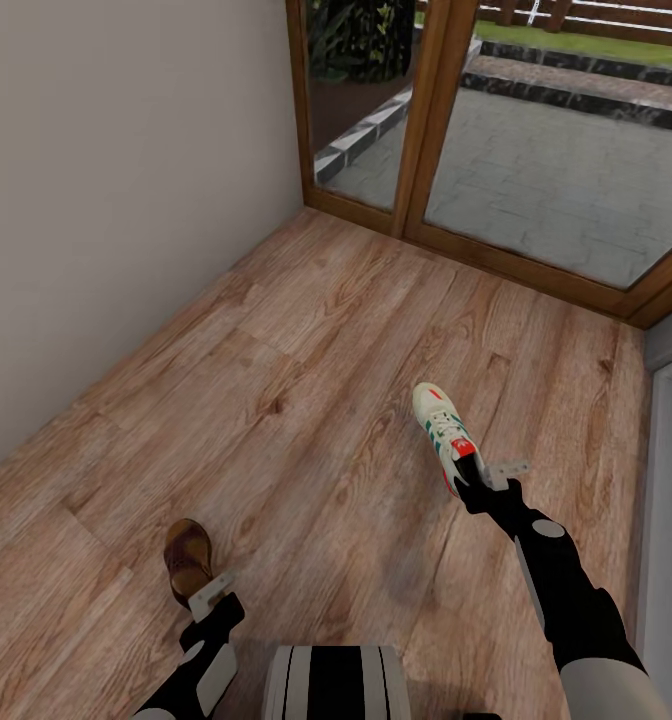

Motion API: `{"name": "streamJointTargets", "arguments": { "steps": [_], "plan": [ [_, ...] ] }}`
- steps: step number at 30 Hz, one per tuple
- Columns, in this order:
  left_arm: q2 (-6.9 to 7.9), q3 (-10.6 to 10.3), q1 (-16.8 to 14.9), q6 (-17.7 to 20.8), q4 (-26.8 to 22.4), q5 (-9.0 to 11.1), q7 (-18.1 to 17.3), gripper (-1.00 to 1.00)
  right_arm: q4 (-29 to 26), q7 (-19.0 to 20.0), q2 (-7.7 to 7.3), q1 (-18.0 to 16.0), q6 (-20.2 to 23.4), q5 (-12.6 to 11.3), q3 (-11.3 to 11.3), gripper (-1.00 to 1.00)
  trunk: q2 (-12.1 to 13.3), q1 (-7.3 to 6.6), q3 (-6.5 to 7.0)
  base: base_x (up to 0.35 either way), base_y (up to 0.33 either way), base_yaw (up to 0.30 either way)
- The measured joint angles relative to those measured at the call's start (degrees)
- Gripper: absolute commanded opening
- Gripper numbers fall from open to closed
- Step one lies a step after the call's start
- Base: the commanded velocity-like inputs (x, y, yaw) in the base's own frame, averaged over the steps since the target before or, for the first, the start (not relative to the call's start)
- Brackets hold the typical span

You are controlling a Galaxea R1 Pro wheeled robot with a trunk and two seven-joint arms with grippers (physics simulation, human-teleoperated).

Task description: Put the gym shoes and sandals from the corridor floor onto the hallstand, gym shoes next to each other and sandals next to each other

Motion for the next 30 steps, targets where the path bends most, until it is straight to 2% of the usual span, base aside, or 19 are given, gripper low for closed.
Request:
{"name": "streamJointTargets", "arguments": {
  "steps": [14,26,30],
  "plan": [
    [-0.02,-0.2,0.0,0.1,0.0,-0.1,-0.4,-1.0,-0.2,0.0,0.0,0.0,0.0,-0.1,0.0,-1.0,0.2,-0.34,2.97,0.0,0.0,0.0],
    [0.17,-2.7,-0.2,0.1,-0.1,-0.2,-0.5,-1.0,0.2,0.0,0.07,0.0,-0.2,-0.2,0.1,-1.0,0.3,-0.65,6.6,0.0,0.0,0.0],
    [0.82,-2.9,-0.4,0.3,-0.2,-0.3,-0.5,-1.0,0.4,0.0,0.08,0.1,-0.2,-0.1,0.1,-1.0,0.4,-0.75,7.84,0.0,0.0,0.0]
  ]
}}
